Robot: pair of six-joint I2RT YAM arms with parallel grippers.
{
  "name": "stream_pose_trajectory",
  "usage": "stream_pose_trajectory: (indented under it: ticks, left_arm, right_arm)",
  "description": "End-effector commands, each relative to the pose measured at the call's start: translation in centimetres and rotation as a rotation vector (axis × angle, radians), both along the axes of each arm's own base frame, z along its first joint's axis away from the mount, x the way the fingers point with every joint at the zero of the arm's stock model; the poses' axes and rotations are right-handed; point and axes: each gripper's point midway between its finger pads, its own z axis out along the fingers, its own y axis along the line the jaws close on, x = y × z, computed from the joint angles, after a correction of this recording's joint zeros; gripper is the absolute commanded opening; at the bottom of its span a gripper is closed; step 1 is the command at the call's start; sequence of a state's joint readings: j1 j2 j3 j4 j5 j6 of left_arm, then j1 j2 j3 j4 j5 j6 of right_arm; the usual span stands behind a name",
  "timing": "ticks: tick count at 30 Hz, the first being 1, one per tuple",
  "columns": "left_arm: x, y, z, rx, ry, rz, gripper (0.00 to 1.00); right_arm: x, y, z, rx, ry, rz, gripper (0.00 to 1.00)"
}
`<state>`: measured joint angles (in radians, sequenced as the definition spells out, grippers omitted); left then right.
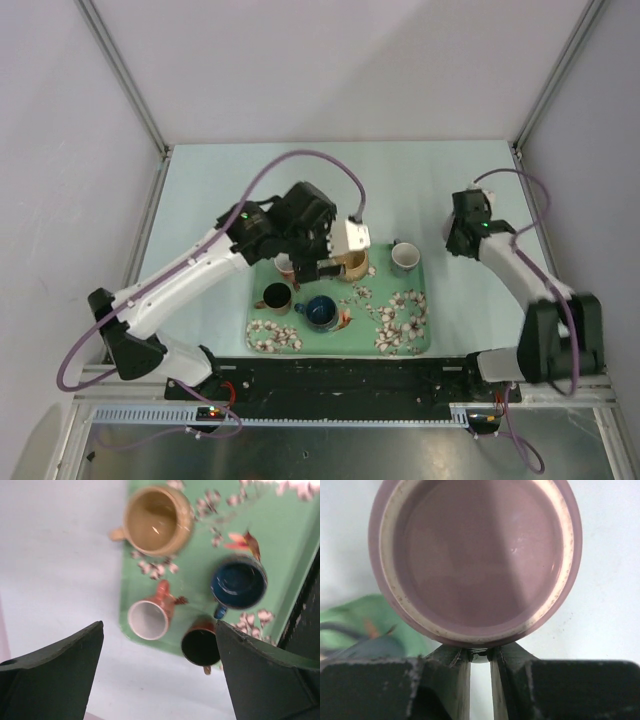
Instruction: Turn the mug right side up
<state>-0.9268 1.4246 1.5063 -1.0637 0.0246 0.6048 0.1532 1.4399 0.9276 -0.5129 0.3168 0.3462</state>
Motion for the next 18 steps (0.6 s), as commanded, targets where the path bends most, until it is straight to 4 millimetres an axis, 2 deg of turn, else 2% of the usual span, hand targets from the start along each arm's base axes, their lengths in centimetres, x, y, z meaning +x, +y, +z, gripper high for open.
stream_pose_trajectory:
  ticks: [1, 4, 5, 7, 10, 13, 15, 18]
  left_arm:
    - [1.2, -0.7, 9.5, -0.287, -0.088, 0.129, 0.97]
    - [0.1, -1.5, 15.4, -0.512, -0.025, 0.136, 0.99]
    - [-0.1, -1.5, 16.9, -0.577, 0.012, 0.146, 0.99]
    - [-1.9, -1.9, 20.3, -0.707, 0.093, 0.086, 1.0]
    - [-4.7, -2.4, 24.9, -0.845, 0.155, -0.035, 1.0]
    - [-6.4, -2.9, 28.4, -0.953, 0.214, -0.084, 1.0]
    - [-7.0, -3.4, 29.8, -1.005, 0.265, -0.095, 0.99]
    - [-7.5, -4.1, 30.9, -1.05, 0.32, -0.118, 0.97]
  right_arm:
    - [1.6, 2.2, 15.5, 0.144, -0.501, 0.088, 0.0]
    - [-1.2, 5.7, 24.1, 0.331, -0.758, 0.231, 0.0]
    - [-2.3, 7.1, 26.4, 0.396, -0.819, 0.285, 0.0]
    - [-4.8, 9.9, 30.4, 0.531, -0.922, 0.393, 0.0]
    - [-8.4, 13.4, 35.0, 0.725, -1.027, 0.54, 0.0]
    - [-12.0, 16.6, 39.2, 0.899, -1.121, 0.685, 0.0]
    - [-14.3, 18.2, 41.7, 0.998, -1.18, 0.771, 0.0]
    - [-16.5, 20.0, 44.1, 1.117, -1.226, 0.845, 0.0]
